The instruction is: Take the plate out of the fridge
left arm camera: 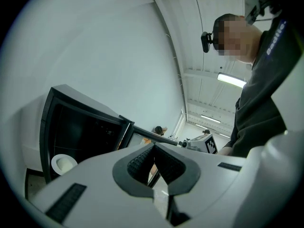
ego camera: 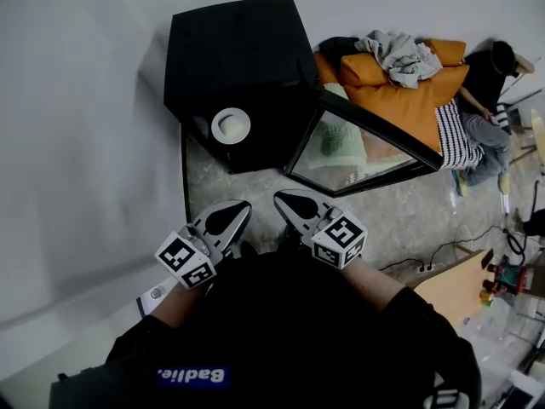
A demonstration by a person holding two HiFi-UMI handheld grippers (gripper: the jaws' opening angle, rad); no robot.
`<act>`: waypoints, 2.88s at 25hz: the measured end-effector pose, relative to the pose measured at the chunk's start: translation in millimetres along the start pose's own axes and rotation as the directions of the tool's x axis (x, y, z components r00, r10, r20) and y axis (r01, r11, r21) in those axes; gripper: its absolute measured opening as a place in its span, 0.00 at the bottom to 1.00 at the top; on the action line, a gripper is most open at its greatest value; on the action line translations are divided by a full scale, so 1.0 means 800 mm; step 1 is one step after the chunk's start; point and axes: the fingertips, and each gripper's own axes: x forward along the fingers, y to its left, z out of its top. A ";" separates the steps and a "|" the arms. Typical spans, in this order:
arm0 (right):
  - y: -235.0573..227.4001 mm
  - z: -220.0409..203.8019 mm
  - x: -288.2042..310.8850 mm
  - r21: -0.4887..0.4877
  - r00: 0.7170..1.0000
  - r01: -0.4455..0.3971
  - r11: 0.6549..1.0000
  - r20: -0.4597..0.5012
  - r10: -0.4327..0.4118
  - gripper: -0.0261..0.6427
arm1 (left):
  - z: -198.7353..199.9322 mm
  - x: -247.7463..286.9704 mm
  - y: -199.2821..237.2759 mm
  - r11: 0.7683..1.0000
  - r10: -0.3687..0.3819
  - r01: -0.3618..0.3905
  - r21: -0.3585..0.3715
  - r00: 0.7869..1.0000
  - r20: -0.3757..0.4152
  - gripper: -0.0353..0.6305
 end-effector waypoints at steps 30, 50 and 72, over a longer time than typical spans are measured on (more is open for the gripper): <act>-0.048 -0.010 0.090 0.033 0.996 -0.020 0.999 -0.089 0.023 0.12 | 0.035 -0.013 0.057 0.997 0.072 -0.072 0.012 0.997 0.004 0.06; -0.109 -0.048 0.173 0.093 0.985 0.025 0.995 -0.175 -0.008 0.33 | 0.047 -0.048 0.091 0.991 0.131 -0.131 0.005 0.991 0.021 0.06; -0.251 -0.128 0.254 0.295 0.950 0.261 0.919 -0.245 -0.191 0.35 | 0.053 -0.060 0.124 0.985 0.172 -0.172 0.006 0.985 -0.013 0.06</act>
